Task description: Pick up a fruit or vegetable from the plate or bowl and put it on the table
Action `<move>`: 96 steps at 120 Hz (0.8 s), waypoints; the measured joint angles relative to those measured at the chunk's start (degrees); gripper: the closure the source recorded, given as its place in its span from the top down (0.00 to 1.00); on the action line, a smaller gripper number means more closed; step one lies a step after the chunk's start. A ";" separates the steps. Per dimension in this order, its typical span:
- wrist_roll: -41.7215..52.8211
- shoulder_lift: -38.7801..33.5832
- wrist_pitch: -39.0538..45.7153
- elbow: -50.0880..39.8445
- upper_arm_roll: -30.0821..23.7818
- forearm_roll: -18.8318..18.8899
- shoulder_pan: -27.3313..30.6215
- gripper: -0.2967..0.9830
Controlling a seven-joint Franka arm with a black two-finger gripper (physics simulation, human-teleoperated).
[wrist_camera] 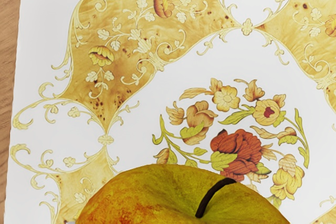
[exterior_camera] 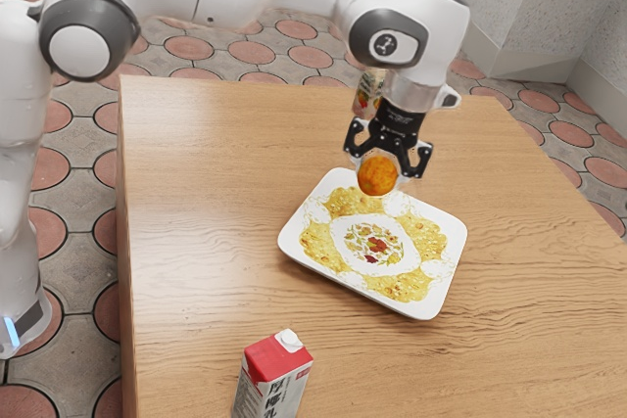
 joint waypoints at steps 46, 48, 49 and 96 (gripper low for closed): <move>0.66 -0.30 -4.72 2.52 8.40 2.31 0.32 0.51; 0.75 -0.26 -4.79 2.52 8.66 2.31 0.36 0.51; 0.80 -0.25 -4.82 2.52 8.76 2.32 0.39 0.51; 4.00 -0.05 -6.98 2.53 17.08 1.80 1.38 0.51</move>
